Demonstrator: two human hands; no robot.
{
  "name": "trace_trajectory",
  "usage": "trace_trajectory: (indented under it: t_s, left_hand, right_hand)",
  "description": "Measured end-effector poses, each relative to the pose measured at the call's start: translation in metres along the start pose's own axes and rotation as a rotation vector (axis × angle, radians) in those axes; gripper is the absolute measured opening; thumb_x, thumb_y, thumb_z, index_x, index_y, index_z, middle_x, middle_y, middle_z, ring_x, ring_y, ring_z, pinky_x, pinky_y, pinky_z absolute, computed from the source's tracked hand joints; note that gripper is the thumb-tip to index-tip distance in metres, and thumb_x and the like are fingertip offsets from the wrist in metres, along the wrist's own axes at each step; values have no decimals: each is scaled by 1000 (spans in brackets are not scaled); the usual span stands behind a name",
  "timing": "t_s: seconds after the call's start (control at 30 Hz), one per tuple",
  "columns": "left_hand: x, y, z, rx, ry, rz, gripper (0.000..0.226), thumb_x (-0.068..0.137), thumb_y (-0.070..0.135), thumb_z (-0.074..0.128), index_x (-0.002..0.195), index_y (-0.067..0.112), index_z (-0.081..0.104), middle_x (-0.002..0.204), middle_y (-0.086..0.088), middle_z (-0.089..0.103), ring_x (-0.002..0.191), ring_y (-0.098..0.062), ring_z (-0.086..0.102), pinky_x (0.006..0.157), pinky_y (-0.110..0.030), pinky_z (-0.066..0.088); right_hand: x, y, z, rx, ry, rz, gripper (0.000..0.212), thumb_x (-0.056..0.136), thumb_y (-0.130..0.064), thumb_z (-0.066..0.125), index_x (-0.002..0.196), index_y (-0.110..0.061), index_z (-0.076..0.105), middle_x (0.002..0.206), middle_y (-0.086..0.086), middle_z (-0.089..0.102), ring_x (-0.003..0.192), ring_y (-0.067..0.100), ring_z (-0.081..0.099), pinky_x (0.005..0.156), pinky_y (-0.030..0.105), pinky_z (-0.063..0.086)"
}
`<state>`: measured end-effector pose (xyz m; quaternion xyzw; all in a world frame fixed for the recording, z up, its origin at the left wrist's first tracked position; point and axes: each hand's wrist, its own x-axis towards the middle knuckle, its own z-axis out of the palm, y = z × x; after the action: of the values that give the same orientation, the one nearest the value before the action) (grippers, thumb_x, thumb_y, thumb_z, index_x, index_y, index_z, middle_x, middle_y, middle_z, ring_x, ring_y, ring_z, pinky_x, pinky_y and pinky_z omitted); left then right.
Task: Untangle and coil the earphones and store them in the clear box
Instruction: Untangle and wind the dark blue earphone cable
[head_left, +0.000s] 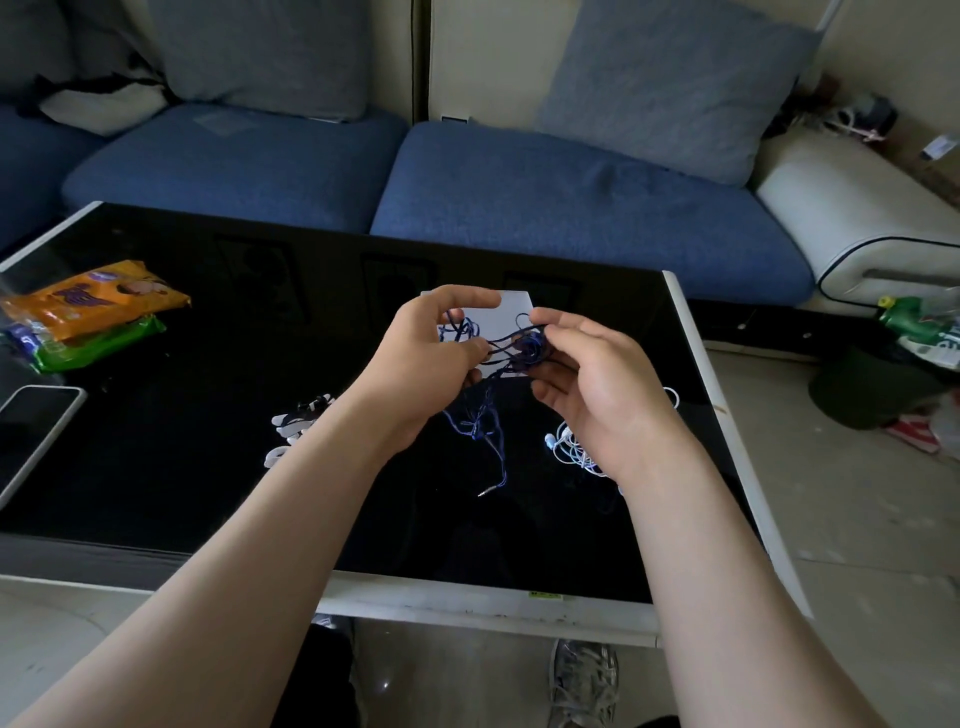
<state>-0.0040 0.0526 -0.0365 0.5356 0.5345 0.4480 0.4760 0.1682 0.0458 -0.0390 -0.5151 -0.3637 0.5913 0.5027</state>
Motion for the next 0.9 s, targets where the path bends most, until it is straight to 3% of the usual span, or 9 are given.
trace_trajectory:
  t_s: [0.17, 0.3, 0.4, 0.53, 0.63, 0.73, 0.8, 0.9]
  left_hand:
    - [2, -4, -2, 119, 117, 67, 17, 97, 7, 73, 100, 24, 72, 118, 5, 67, 71, -12, 72, 74, -28, 63]
    - [0, -1, 1, 251, 114, 117, 24, 95, 8, 70, 86, 29, 79, 98, 9, 75, 74, -14, 73, 70, -27, 63]
    - [-2, 1, 4, 243, 100, 132, 21, 90, 13, 70, 86, 28, 84, 93, 15, 71, 83, -9, 71, 78, -32, 62]
    - [-6, 4, 6, 253, 51, 196, 12, 89, 24, 81, 77, 26, 85, 79, -2, 62, 73, -19, 60, 68, -37, 49]
    - [-7, 3, 5, 298, 74, 240, 6, 88, 27, 84, 83, 30, 85, 92, 1, 65, 80, -19, 62, 71, -33, 51]
    - [-5, 0, 3, 337, 123, 254, 6, 87, 30, 86, 85, 35, 84, 102, 7, 65, 84, -7, 63, 74, -26, 54]
    - [-5, 0, 2, 358, 137, 287, 10, 87, 32, 86, 85, 41, 81, 104, 13, 65, 86, -5, 64, 72, -17, 52]
    - [-3, 0, 3, 413, 177, 293, 7, 88, 34, 85, 89, 40, 82, 110, 15, 64, 90, -1, 64, 72, -5, 46]
  right_hand:
    - [0, 0, -3, -1, 14, 7, 17, 104, -14, 66, 109, -22, 80, 105, 5, 81, 82, 17, 71, 72, 31, 49]
    - [0, 3, -3, -26, 50, -54, 23, 107, -10, 60, 109, -20, 81, 102, 6, 80, 78, 15, 67, 68, 29, 49]
    - [0, 2, -2, -43, 82, -95, 22, 106, -9, 63, 108, -21, 81, 103, 6, 80, 79, 13, 68, 71, 29, 52]
    - [-1, 3, -1, -145, 89, -177, 21, 105, -12, 65, 111, -24, 80, 101, -1, 82, 88, 9, 75, 76, 28, 55]
    - [-2, 2, 0, -167, 81, -196, 15, 105, -21, 67, 108, -25, 82, 105, -1, 81, 104, 17, 76, 80, 28, 56]
    - [-5, 0, 0, -174, 55, -205, 9, 96, -31, 79, 101, -24, 83, 102, -1, 81, 104, 16, 76, 84, 32, 59]
    - [-6, 2, 1, -253, 74, -278, 14, 89, -24, 86, 103, -23, 82, 100, -2, 81, 99, 11, 77, 87, 30, 62]
    - [-5, 4, 0, -348, 126, -320, 14, 94, -12, 79, 104, -21, 84, 92, -5, 82, 93, 8, 77, 87, 32, 64]
